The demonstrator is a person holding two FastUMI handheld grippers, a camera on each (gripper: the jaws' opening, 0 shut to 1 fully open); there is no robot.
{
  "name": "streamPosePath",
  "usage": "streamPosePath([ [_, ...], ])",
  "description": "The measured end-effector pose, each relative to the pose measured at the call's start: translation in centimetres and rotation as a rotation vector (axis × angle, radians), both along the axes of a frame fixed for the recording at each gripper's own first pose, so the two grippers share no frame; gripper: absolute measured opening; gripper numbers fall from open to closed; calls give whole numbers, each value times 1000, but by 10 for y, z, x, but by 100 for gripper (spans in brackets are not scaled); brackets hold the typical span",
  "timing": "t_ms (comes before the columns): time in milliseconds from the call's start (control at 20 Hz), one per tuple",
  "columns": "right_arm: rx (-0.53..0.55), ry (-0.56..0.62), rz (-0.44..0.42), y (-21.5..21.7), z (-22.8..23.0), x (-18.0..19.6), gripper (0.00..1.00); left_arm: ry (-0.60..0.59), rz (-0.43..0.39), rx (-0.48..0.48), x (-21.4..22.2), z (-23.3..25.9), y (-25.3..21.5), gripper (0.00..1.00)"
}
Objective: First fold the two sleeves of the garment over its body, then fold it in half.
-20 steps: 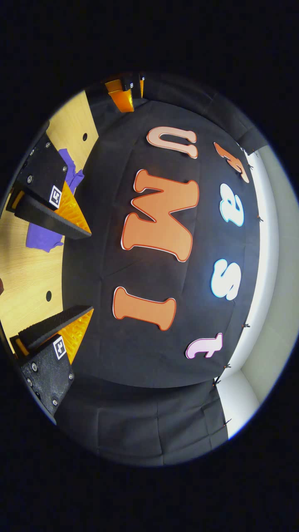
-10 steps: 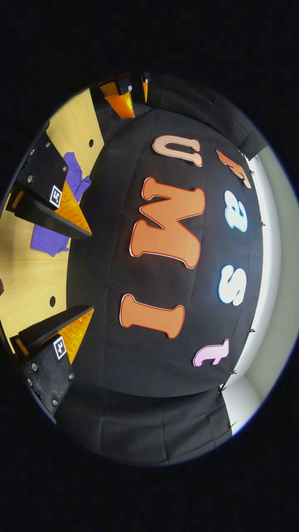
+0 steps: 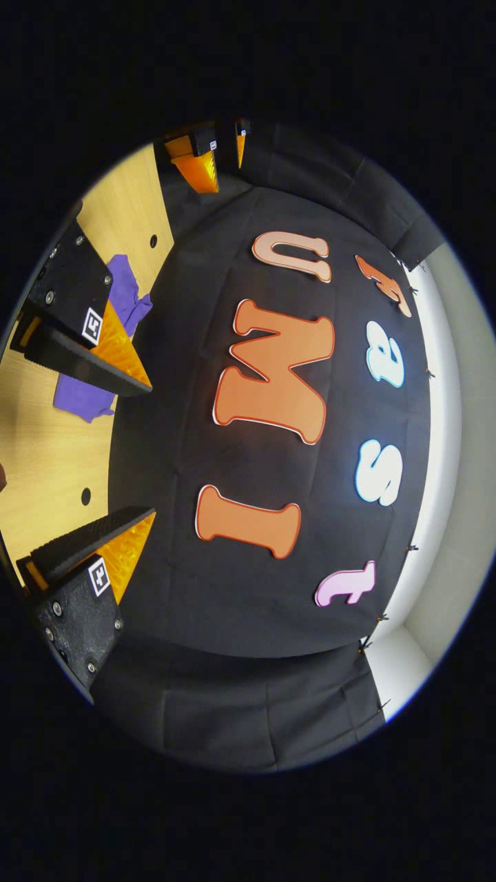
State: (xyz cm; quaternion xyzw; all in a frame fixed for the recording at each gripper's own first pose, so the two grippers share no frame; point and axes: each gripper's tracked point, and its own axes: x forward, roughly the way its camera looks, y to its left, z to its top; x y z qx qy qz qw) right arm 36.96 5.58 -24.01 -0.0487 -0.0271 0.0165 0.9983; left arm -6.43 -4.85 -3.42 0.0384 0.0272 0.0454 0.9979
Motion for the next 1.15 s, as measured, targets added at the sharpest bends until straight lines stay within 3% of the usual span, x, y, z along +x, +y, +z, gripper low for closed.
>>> streamPosePath([
  [300, -20, -19, -37, -2, 8, -17, 95, -27, -40, 22, -47, 11, 18, 100],
  [350, -29, -3, -37, -1, 6, -19, 96, -24, -36, 17, -56, 8, 21, 97],
  [400, -34, 13, -33, 1, 3, -26, 100, -18, -36, 8, -67, 6, 25, 97],
  [600, -53, 4, -29, 3, 4, -40, 95, -2, -16, -24, -101, -2, 44, 100],
  [650, -59, 11, -26, 4, 2, -43, 95, 7, -13, -33, -108, -8, 47, 96],
  [700, -62, 16, -26, 4, 2, -49, 95, 14, -11, -39, -114, -9, 48, 100],
  [800, -66, 17, -21, 6, 2, -53, 95, 27, -7, -39, -124, -11, 51, 97],
  [850, -69, 18, -19, 7, 2, -54, 100, 24, -7, -38, -129, -12, 51, 97],
  [900, -73, 15, -18, 6, 2, -55, 95, 18, -7, -36, -134, -11, 51, 97],
  [1000, -71, 18, -15, 7, 3, -57, 100, 16, -7, -39, -138, -11, 50, 97],
  [1050, -68, 17, -15, 7, 4, -57, 95, 13, -10, -45, -138, -10, 48, 97],
  [1150, -69, 10, -28, 4, 5, -57, 95, 9, -20, -45, -137, -9, 44, 97],
])
